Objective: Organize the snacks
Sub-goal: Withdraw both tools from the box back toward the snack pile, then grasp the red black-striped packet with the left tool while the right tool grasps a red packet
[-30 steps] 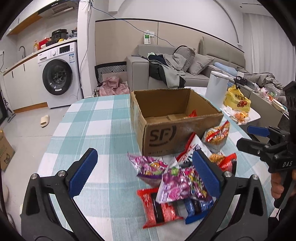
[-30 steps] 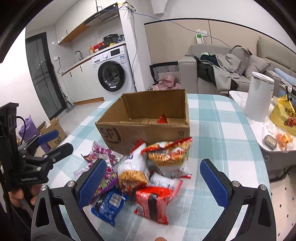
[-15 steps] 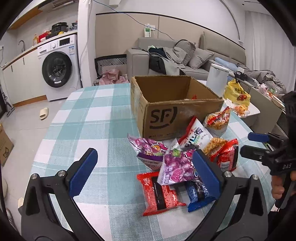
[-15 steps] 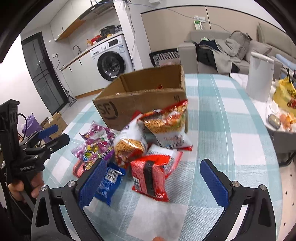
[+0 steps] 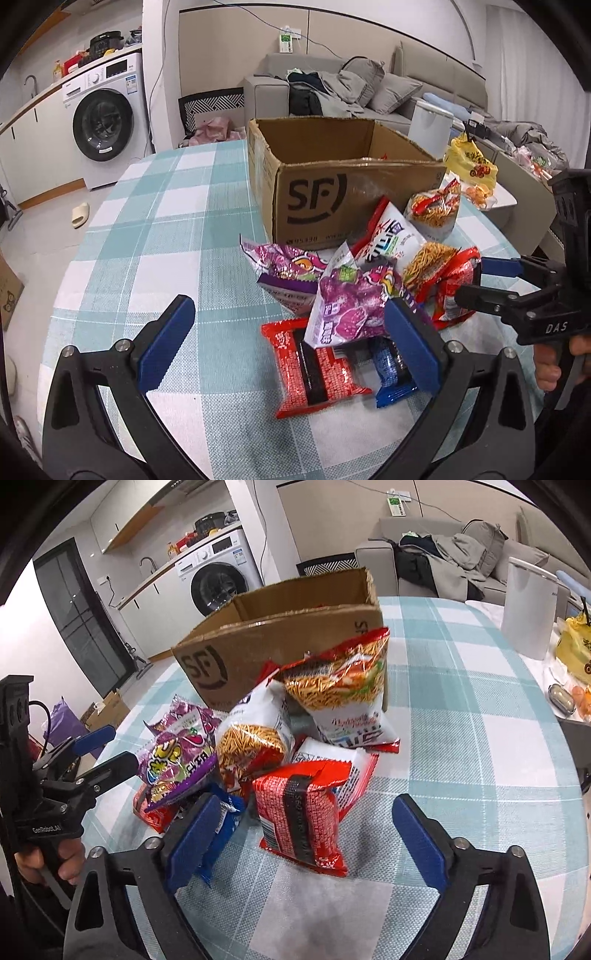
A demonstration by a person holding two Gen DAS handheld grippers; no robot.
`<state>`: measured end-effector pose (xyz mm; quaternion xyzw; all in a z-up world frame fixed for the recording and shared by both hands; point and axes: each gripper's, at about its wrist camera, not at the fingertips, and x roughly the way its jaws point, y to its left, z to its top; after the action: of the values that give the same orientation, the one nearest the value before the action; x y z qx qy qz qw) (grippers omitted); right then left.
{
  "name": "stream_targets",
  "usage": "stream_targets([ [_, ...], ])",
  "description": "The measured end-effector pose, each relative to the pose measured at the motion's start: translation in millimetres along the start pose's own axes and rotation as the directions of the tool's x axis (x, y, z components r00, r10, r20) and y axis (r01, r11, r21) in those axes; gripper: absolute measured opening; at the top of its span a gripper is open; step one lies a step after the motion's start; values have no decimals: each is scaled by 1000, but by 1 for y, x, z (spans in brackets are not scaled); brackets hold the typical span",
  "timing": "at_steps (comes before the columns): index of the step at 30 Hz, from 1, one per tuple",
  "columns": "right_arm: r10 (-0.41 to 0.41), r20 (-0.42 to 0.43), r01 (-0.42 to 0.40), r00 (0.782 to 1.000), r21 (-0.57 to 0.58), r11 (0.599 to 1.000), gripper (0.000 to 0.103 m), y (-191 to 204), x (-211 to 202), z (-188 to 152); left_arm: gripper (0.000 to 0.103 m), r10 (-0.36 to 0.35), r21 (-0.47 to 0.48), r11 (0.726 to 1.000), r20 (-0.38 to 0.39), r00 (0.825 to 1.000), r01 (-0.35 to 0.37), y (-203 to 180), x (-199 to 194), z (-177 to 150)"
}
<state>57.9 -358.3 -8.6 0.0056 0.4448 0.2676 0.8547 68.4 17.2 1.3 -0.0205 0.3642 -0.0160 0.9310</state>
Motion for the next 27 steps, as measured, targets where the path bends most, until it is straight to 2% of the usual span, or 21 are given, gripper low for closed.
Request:
stream_targets([
  [4,0,-16,0,1000,5,1000,87,0,8,-3,102,-9,-2,1000,-24,1000,9,5,3,-6],
  [14,0,-22,0,1000,4,1000,86,1,12,-6,102,-36,9,999,-118,992,37,9,21,-21],
  [22,-11,-27,11,1000,12,1000,86,-3,15,-6,102,-20,-12,1000,-190,982,18,9,47,-32],
  [27,-23,-30,23,999,5,1000,83,-2,17,-6,96,-16,-21,1000,-210,978,12,11,58,-36],
])
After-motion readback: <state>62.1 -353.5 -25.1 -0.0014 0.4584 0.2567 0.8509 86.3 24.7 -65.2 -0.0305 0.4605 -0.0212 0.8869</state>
